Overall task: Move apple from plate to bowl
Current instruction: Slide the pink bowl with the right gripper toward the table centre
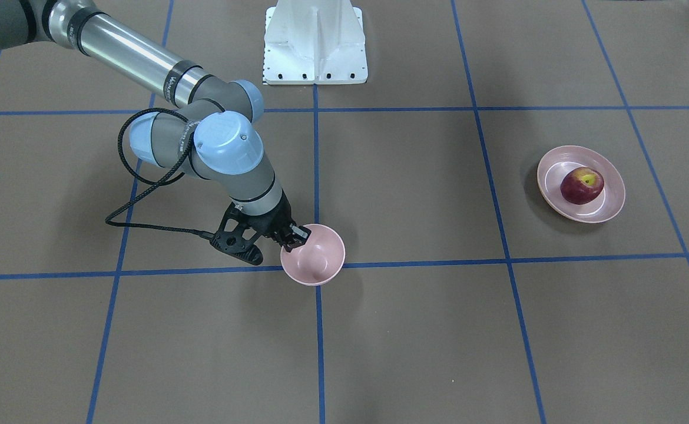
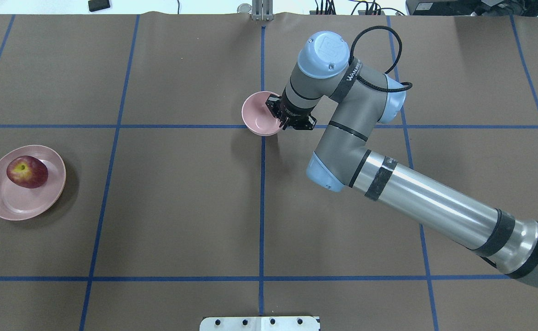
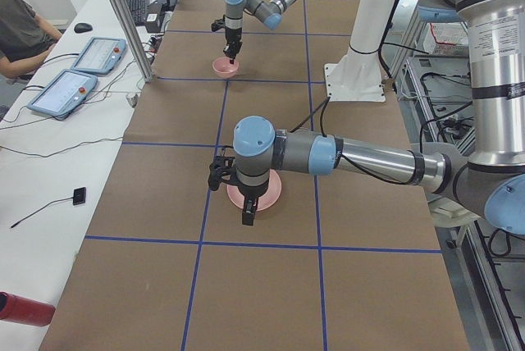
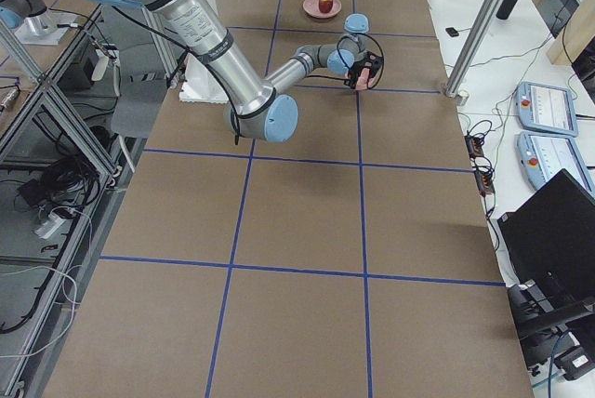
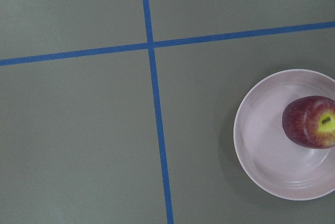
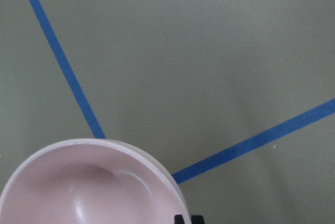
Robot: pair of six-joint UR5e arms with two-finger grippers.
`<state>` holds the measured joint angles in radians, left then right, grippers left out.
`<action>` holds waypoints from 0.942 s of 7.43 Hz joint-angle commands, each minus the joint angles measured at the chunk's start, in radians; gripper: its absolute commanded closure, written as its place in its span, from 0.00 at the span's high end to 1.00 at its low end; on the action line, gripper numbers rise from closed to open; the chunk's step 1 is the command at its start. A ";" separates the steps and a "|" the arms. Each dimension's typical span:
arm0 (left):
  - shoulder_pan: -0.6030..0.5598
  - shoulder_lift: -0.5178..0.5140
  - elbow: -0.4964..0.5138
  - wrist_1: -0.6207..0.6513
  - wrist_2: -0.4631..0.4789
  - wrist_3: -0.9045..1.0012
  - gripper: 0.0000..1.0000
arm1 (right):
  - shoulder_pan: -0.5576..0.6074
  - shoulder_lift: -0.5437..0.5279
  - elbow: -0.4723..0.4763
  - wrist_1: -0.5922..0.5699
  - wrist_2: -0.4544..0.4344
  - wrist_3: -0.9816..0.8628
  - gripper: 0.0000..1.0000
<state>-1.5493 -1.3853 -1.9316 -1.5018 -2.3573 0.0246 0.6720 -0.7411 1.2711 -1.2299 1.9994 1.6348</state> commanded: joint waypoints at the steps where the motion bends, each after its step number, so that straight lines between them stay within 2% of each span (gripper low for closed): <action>1: 0.000 0.000 0.000 0.000 0.000 0.000 0.98 | -0.009 0.002 -0.006 0.001 -0.002 0.005 0.00; 3: 0.000 0.000 0.000 0.000 0.000 0.000 0.98 | -0.011 0.002 -0.010 0.004 -0.001 0.014 0.00; 4: 0.000 0.000 0.000 0.002 -0.002 0.000 0.98 | -0.015 0.002 -0.012 0.004 -0.002 0.016 0.62; 5: 0.000 0.000 0.002 0.002 -0.002 -0.002 0.98 | -0.015 0.002 -0.015 0.004 -0.001 0.017 0.70; 6: 0.000 0.002 0.003 0.002 -0.002 0.000 0.98 | -0.015 0.006 -0.015 0.004 0.005 0.034 1.00; 7: 0.000 0.003 0.002 0.002 -0.002 -0.002 0.98 | -0.014 0.008 -0.012 0.004 0.022 0.045 1.00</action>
<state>-1.5493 -1.3837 -1.9294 -1.5003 -2.3592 0.0239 0.6573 -0.7360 1.2576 -1.2257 2.0069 1.6657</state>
